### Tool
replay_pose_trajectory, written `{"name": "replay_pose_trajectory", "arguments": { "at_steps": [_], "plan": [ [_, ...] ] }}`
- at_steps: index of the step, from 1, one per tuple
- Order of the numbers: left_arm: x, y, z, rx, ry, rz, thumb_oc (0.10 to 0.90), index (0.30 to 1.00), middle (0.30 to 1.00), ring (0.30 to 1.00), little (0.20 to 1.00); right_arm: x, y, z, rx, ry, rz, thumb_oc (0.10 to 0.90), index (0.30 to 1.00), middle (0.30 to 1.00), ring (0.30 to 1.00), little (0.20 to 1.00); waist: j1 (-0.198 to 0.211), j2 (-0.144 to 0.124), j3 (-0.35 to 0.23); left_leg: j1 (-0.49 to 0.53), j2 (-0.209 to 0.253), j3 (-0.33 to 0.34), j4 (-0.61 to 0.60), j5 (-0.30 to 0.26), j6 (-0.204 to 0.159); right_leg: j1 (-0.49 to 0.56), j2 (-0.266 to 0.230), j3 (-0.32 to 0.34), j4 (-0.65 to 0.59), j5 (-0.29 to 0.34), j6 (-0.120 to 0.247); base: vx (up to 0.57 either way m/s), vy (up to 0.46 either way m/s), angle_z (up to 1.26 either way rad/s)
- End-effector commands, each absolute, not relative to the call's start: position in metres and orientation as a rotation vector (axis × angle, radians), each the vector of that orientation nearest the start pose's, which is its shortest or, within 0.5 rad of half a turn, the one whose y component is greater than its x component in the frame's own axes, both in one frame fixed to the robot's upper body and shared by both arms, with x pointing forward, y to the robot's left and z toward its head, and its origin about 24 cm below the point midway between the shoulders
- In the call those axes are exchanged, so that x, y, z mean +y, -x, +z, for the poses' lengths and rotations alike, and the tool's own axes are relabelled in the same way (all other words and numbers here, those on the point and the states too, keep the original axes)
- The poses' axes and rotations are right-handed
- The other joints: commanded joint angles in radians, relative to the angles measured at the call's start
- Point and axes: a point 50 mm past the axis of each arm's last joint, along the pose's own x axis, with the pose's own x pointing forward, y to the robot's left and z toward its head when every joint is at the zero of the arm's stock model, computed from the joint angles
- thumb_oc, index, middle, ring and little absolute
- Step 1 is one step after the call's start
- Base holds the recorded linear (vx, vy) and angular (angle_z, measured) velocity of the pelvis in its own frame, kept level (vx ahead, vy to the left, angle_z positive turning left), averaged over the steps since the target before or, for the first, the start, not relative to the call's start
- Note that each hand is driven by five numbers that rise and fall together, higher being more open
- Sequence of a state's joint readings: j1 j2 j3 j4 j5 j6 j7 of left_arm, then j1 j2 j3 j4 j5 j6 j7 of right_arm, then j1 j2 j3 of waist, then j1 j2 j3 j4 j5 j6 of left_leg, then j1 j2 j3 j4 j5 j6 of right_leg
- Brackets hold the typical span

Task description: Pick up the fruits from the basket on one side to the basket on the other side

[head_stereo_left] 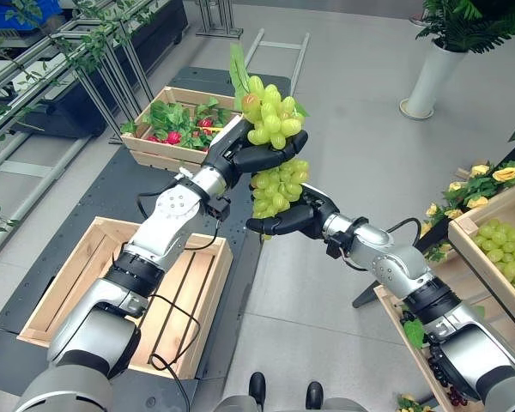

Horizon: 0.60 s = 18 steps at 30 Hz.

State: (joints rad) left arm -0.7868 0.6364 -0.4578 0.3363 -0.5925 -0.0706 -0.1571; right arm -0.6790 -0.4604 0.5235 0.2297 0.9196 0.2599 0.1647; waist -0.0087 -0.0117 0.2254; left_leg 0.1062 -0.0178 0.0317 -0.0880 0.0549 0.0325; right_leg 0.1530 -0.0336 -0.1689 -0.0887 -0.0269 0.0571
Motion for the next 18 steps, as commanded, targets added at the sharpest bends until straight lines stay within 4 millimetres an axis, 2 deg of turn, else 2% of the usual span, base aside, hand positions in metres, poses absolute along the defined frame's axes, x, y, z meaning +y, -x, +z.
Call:
{"name": "replay_pose_trajectory", "arguments": {
  "at_steps": [1,8,18],
  "plan": [
    [0.135,-0.367,0.215,-0.387,-0.282,-0.537,0.400,0.300,0.300,0.300,0.300,-0.072,-0.344,0.182,-0.113,-0.385,0.748,0.800,0.900,0.900,0.900,0.900,0.020,-0.006,-0.241,-0.012,-0.042,-0.004,0.001,-0.077,-0.011,-0.050,0.007,0.025,0.001,0.040,-0.015,0.00,0.000,0.00],
    [0.148,-0.368,0.213,-0.386,-0.311,-0.499,0.400,0.300,0.300,0.300,0.300,-0.085,-0.344,0.166,-0.082,-0.407,0.727,0.800,0.900,0.900,0.900,0.900,0.019,-0.003,-0.241,-0.010,-0.038,0.006,0.001,-0.080,-0.011,-0.049,0.005,0.023,0.001,0.040,-0.014,0.00,0.000,0.00],
    [0.156,-0.369,0.215,-0.389,-0.323,-0.472,0.400,0.300,0.300,0.300,0.300,-0.084,-0.343,0.168,-0.098,-0.481,0.749,0.800,0.900,0.900,0.900,0.900,0.019,0.002,-0.239,-0.009,-0.039,0.003,0.001,-0.083,-0.009,-0.049,0.005,0.023,0.001,0.038,-0.013,0.00,0.000,0.00]
  ]
}}
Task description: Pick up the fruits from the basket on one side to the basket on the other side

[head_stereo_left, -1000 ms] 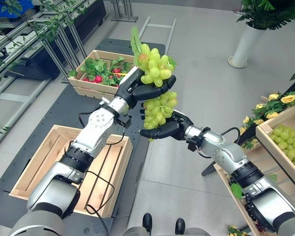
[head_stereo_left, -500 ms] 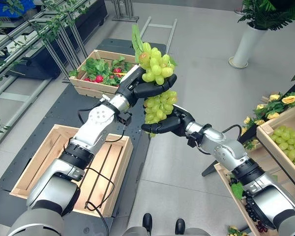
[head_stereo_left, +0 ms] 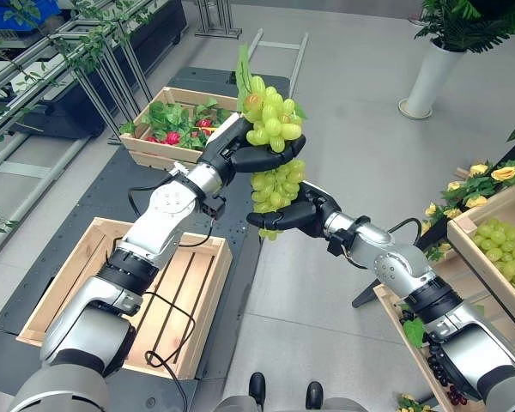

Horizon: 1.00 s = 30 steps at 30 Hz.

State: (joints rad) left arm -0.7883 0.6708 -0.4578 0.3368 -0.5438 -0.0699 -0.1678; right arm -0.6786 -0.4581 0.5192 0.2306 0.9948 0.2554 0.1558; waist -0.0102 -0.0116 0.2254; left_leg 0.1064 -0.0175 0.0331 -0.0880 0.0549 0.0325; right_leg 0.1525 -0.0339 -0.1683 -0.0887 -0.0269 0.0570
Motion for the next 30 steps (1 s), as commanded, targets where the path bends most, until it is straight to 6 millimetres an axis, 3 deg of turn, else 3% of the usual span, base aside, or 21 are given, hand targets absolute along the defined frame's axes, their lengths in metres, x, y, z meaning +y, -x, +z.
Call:
{"name": "replay_pose_trajectory", "arguments": {
  "at_steps": [1,13,21,22,23,24,30],
  "plan": [
    [0.156,-0.369,0.214,-0.388,-0.321,-0.469,0.400,0.300,0.300,0.300,0.300,-0.083,-0.343,0.168,-0.099,-0.487,0.752,0.800,0.900,0.900,0.900,0.900,0.020,0.002,-0.241,-0.010,-0.039,0.001,0.001,-0.083,-0.009,-0.049,0.005,0.023,0.001,0.037,-0.013,0.00,0.000,0.00],
    [0.163,-0.372,0.203,-0.363,-0.274,-0.425,0.400,0.300,0.300,0.300,0.300,-0.074,-0.337,0.179,-0.151,-0.678,0.789,0.800,0.900,0.900,0.900,0.900,0.022,0.003,-0.243,-0.009,-0.036,-0.003,0.001,-0.084,-0.009,-0.047,0.007,0.024,0.001,0.033,-0.015,0.00,0.000,0.00],
    [0.157,-0.373,0.198,-0.362,-0.253,-0.434,0.400,0.300,0.300,0.300,0.300,-0.066,-0.334,0.185,-0.179,-0.833,0.796,0.800,0.900,0.900,0.900,0.900,0.024,0.004,-0.245,-0.009,-0.035,-0.005,0.001,-0.083,-0.009,-0.047,0.008,0.024,0.001,0.032,-0.016,0.00,0.000,0.00],
    [0.156,-0.373,0.198,-0.362,-0.251,-0.434,0.400,0.300,0.300,0.300,0.300,-0.065,-0.334,0.185,-0.182,-0.845,0.791,0.642,0.662,0.662,0.662,0.662,0.024,0.004,-0.245,-0.009,-0.035,-0.005,0.001,-0.083,-0.009,-0.047,0.008,0.024,0.001,0.032,-0.016,0.00,0.000,0.00],
    [0.156,-0.373,0.198,-0.362,-0.249,-0.434,0.400,0.300,0.300,0.300,0.300,-0.066,-0.334,0.185,-0.185,-0.859,0.783,0.445,0.368,0.368,0.368,0.368,0.024,0.004,-0.245,-0.009,-0.035,-0.005,0.001,-0.083,-0.009,-0.047,0.008,0.025,0.001,0.032,-0.016,0.00,0.000,0.00],
    [0.155,-0.373,0.198,-0.362,-0.249,-0.434,0.400,0.300,0.300,0.300,0.300,-0.065,-0.334,0.184,-0.184,-0.860,0.784,0.400,0.300,0.300,0.300,0.300,0.024,0.004,-0.245,-0.010,-0.035,-0.005,0.001,-0.083,-0.009,-0.047,0.008,0.025,0.001,0.032,-0.016,0.00,0.000,0.00],
    [0.154,-0.374,0.199,-0.363,-0.244,-0.433,0.400,0.300,0.300,0.300,0.300,-0.064,-0.334,0.185,-0.189,-0.903,0.762,0.400,0.300,0.300,0.300,0.300,0.024,0.006,-0.245,-0.009,-0.033,-0.004,0.001,-0.084,-0.009,-0.047,0.008,0.025,0.001,0.030,-0.016,0.00,0.000,0.00]
  ]
}}
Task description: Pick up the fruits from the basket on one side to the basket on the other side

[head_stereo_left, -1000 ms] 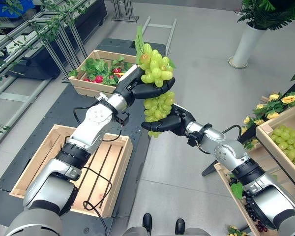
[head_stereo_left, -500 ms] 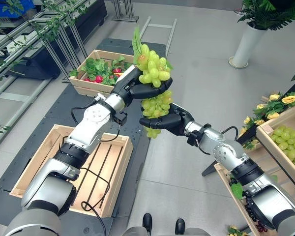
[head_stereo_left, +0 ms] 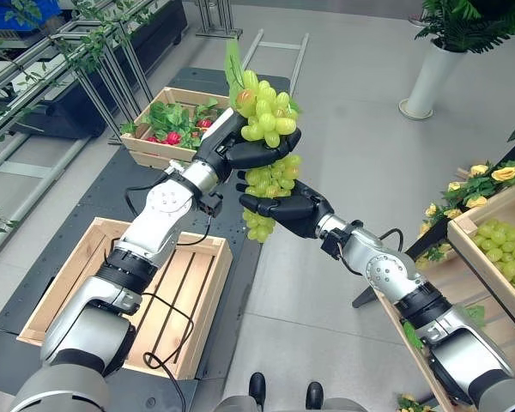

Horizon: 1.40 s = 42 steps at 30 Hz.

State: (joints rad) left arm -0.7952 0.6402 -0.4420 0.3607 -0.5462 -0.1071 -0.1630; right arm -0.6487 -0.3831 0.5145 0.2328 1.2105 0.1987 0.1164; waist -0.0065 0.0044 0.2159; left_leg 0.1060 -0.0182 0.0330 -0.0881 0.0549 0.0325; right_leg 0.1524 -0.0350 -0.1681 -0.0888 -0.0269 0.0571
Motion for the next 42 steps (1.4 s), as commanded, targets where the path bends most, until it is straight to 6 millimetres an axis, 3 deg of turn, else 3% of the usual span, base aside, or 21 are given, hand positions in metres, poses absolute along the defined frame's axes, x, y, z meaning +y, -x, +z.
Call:
{"name": "replay_pose_trajectory", "arguments": {
  "at_steps": [1,15,16,17,26,37,42],
  "plan": [
    [0.154,-0.374,0.199,-0.363,-0.245,-0.432,0.400,0.300,0.300,0.300,0.300,-0.064,-0.334,0.185,-0.190,-0.904,0.759,0.400,0.300,0.300,0.300,0.300,0.020,-0.010,-0.235,-0.008,-0.032,-0.003,0.001,-0.084,-0.009,-0.046,0.009,0.024,0.002,0.030,-0.016,0.00,0.000,0.00],
    [0.161,-0.375,0.188,-0.318,-0.258,-0.399,0.400,0.300,0.300,0.300,0.300,-0.072,-0.335,0.180,-0.209,-0.871,0.725,0.400,0.300,0.300,0.300,0.300,0.017,-0.010,-0.234,-0.006,-0.033,-0.005,0.001,-0.086,-0.007,-0.047,0.009,0.028,0.002,0.030,-0.015,0.00,0.000,0.00],
    [0.165,-0.375,0.185,-0.307,-0.257,-0.382,0.623,0.634,0.634,0.634,0.634,-0.073,-0.335,0.180,-0.215,-0.862,0.722,0.400,0.300,0.300,0.300,0.300,0.018,-0.010,-0.234,-0.007,-0.033,-0.004,0.001,-0.086,-0.008,-0.047,0.009,0.028,0.002,0.031,-0.015,0.00,0.000,0.00],
    [0.168,-0.376,0.183,-0.293,-0.255,-0.364,0.800,0.900,0.900,0.900,0.900,-0.074,-0.335,0.179,-0.219,-0.855,0.718,0.400,0.300,0.300,0.300,0.300,0.017,-0.009,-0.233,-0.006,-0.033,-0.004,0.001,-0.086,-0.008,-0.047,0.009,0.029,0.002,0.031,-0.014,0.00,0.000,0.00],
    [0.187,-0.374,0.162,-0.232,-0.243,-0.289,0.800,0.900,0.900,0.900,0.900,-0.086,-0.332,0.175,-0.247,-0.837,0.688,0.400,0.300,0.300,0.300,0.300,0.010,-0.009,-0.230,-0.008,-0.030,0.002,0.001,-0.084,-0.007,-0.052,0.009,0.036,0.002,0.034,-0.013,0.00,0.000,0.00],
    [0.190,-0.368,0.141,-0.192,-0.211,-0.289,0.800,0.900,0.900,0.900,0.900,-0.096,-0.331,0.170,-0.252,-0.841,0.652,0.400,0.300,0.300,0.300,0.300,0.005,-0.015,-0.226,-0.005,-0.029,0.009,0.001,-0.086,-0.006,-0.050,0.011,0.044,0.002,0.037,-0.014,0.00,0.003,-0.01],
    [0.181,-0.362,0.128,-0.144,-0.173,-0.380,0.800,0.900,0.900,0.900,0.900,-0.098,-0.329,0.167,-0.251,-0.841,0.651,0.400,0.300,0.300,0.300,0.300,0.003,-0.018,-0.222,-0.003,-0.026,0.013,0.001,-0.087,-0.005,-0.050,0.013,0.048,0.002,0.038,-0.015,0.00,0.006,-0.03]
  ]
}}
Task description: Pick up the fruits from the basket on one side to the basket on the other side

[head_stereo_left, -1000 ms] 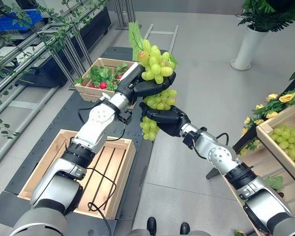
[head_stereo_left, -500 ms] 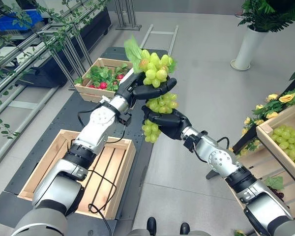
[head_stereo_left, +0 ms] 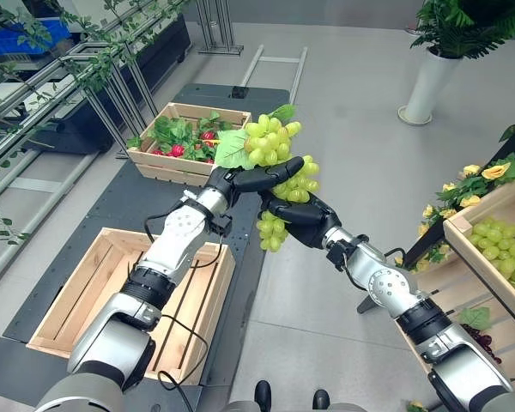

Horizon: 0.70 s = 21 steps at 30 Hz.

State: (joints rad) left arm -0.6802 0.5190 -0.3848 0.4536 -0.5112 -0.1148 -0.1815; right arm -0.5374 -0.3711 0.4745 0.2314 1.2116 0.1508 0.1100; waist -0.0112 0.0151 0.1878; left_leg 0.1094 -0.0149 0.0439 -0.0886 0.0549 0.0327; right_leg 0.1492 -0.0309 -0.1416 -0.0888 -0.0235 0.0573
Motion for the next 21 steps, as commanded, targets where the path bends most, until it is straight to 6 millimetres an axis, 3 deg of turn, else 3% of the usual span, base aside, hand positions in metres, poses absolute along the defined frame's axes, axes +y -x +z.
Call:
{"name": "replay_pose_trajectory", "arguments": {
  "at_steps": [1,10,21],
  "plan": [
    [0.180,-0.360,0.124,-0.135,-0.165,-0.392,0.800,0.900,0.900,0.900,0.900,-0.099,-0.328,0.165,-0.251,-0.841,0.650,0.400,0.300,0.300,0.300,0.300,0.007,-0.029,-0.194,-0.005,-0.029,0.003,0.001,-0.087,-0.005,-0.046,0.009,0.022,0.002,0.035,-0.015,0.00,0.016,-0.06],
    [0.187,-0.335,0.066,0.024,-0.057,-0.408,0.800,0.900,0.900,0.900,0.900,-0.111,-0.325,0.159,-0.260,-0.848,0.627,0.400,0.300,0.300,0.300,0.300,0.003,-0.034,-0.189,0.004,-0.028,0.017,0.001,-0.091,-0.001,-0.044,0.015,0.041,0.002,0.039,-0.015,0.01,0.017,-0.06],
    [0.207,-0.302,0.019,0.148,-0.020,-0.334,0.800,0.900,0.900,0.900,0.900,-0.142,-0.316,0.155,-0.314,-0.744,0.561,0.400,0.300,0.300,0.300,0.300,-0.003,-0.038,-0.180,0.006,-0.026,0.033,0.001,-0.093,0.000,-0.049,0.018,0.054,0.002,0.044,-0.014,0.02,0.019,-0.06]
  ]
}}
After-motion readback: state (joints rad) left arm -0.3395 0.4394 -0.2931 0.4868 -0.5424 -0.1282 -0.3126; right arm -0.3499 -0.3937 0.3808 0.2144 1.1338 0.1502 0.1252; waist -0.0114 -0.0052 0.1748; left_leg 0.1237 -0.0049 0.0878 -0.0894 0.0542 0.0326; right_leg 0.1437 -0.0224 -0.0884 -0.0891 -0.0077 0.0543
